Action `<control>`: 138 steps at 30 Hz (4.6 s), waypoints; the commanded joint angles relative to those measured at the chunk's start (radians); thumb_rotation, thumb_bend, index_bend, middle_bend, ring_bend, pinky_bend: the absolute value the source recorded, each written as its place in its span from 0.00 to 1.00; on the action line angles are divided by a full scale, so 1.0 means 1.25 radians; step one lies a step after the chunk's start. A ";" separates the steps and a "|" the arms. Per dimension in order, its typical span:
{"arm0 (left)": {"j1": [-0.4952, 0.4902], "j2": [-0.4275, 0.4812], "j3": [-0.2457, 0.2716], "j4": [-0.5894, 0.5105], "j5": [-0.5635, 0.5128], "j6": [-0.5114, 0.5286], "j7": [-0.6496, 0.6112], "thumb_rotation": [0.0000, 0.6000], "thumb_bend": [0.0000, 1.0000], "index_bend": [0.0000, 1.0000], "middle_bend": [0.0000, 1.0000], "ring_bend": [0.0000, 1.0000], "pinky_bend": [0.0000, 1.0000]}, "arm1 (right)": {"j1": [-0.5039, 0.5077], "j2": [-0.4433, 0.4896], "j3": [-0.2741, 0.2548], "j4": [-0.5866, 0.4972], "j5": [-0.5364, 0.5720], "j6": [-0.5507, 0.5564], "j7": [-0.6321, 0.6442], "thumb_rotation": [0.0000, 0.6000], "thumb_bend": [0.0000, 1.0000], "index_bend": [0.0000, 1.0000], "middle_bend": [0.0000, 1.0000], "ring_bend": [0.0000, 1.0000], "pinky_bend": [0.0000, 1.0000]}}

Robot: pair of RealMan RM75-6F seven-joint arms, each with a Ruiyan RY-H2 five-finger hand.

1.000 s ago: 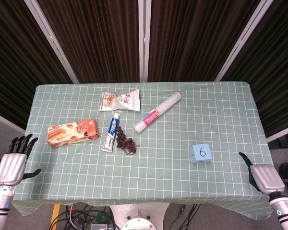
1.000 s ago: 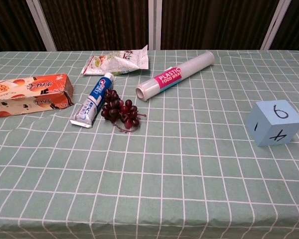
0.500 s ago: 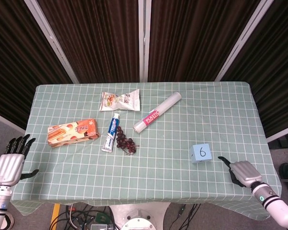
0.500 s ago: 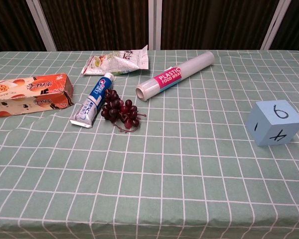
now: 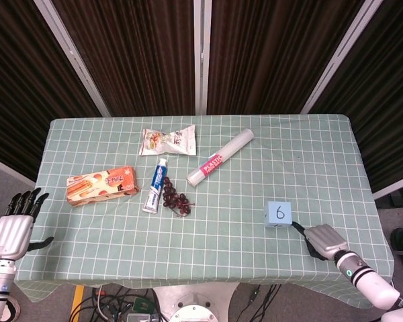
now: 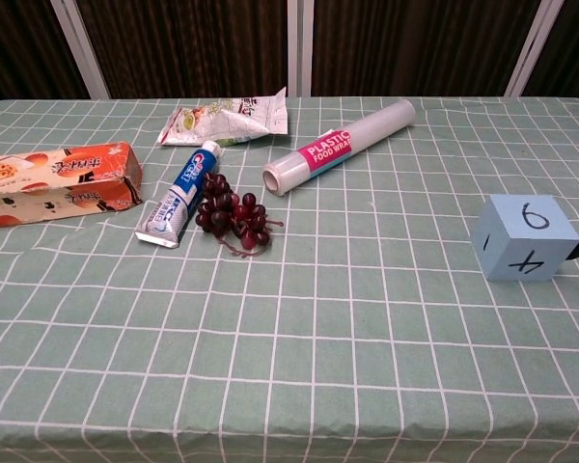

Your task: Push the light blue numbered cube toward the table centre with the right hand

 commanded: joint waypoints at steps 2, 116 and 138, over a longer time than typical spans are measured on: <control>0.001 -0.001 0.000 0.002 0.001 0.003 -0.003 1.00 0.04 0.09 0.00 0.00 0.01 | 0.017 -0.002 0.001 -0.020 -0.003 -0.009 -0.014 1.00 1.00 0.00 0.91 0.82 0.76; 0.021 0.046 0.000 0.002 0.032 0.036 -0.099 1.00 0.04 0.09 0.00 0.00 0.01 | 0.390 0.059 -0.347 -0.175 0.269 0.647 -0.082 1.00 1.00 0.00 0.93 0.82 0.76; 0.033 -0.002 0.019 0.027 0.072 0.068 -0.058 1.00 0.02 0.08 0.00 0.00 0.01 | -0.201 -0.183 -0.231 0.176 0.006 0.922 0.040 1.00 0.00 0.00 0.00 0.00 0.00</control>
